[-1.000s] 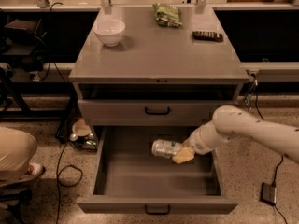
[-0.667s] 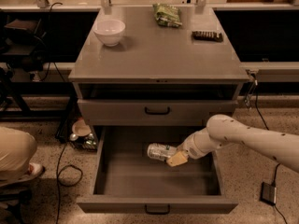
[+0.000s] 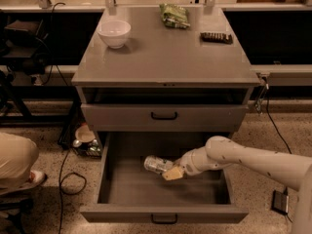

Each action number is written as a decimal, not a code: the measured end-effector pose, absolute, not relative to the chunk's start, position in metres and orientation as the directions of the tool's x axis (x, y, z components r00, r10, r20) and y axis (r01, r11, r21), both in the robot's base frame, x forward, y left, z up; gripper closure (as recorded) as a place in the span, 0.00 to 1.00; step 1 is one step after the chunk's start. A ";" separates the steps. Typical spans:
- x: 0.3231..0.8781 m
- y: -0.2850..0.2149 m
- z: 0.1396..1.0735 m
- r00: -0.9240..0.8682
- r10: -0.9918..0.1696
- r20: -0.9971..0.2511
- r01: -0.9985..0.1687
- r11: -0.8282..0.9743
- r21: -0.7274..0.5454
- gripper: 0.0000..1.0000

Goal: Place 7up can into middle drawer

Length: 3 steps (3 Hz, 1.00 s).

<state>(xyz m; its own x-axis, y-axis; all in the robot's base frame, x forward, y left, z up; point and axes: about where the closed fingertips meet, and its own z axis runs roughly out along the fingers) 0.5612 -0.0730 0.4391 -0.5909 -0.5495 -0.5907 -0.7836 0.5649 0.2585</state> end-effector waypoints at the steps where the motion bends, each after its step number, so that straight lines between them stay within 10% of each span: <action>1: 0.565 -0.057 0.422 -0.599 -0.525 -0.605 -0.777 0.564 0.279 0.84; 3: 0.568 -0.044 0.409 -0.599 -0.514 -0.613 -0.779 0.550 0.300 0.30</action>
Offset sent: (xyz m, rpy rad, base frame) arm 0.0103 0.0305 -0.0334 0.0611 0.0082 -0.0048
